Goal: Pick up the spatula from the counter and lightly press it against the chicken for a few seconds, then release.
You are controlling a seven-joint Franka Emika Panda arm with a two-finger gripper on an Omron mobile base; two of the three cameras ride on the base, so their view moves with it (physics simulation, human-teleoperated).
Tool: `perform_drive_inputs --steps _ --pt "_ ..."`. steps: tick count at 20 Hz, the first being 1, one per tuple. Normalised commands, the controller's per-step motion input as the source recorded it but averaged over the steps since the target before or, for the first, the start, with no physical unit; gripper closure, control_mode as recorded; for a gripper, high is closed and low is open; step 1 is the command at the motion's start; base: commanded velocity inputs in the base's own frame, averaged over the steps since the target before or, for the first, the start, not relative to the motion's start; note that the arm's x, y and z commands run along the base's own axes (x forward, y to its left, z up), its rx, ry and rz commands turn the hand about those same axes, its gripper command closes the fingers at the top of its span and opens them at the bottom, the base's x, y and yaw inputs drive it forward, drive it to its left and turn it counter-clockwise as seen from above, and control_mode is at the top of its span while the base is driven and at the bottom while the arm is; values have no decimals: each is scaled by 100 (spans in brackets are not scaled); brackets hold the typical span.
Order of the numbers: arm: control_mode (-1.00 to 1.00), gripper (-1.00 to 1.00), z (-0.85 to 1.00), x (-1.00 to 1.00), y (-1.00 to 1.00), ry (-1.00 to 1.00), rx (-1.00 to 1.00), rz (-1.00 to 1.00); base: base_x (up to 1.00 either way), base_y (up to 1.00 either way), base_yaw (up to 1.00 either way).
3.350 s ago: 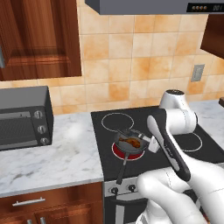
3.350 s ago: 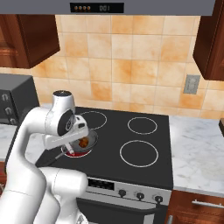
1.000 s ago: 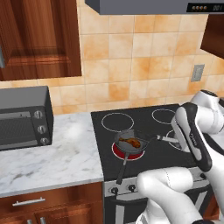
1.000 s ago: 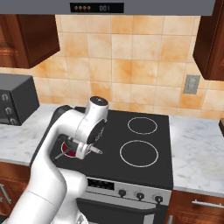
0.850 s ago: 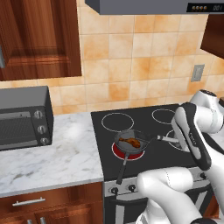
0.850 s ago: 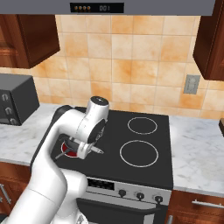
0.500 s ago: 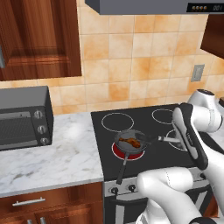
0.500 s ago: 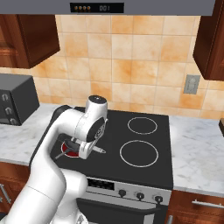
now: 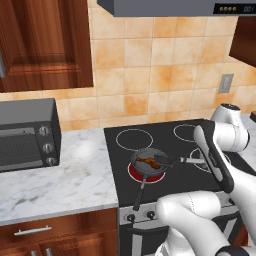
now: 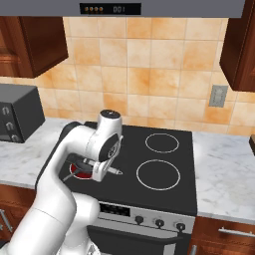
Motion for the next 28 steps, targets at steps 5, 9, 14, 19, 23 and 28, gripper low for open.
perform_drive_inputs --steps 5,9,14,19,23,28 --pt "-100 100 -2 11 0 0 0 0 0 0 0" --pt "-100 100 -1 5 -1 0 0 0 0 0 0" --pt "-100 100 0 5 -1 0 -5 0 0 0 0" --pt "-100 100 0 12 0 1 -6 0 0 0 0" --pt "-100 100 0 8 -3 0 -5 0 0 0 0" --pt "-100 100 0 14 -2 0 -1 0 0 0 0"
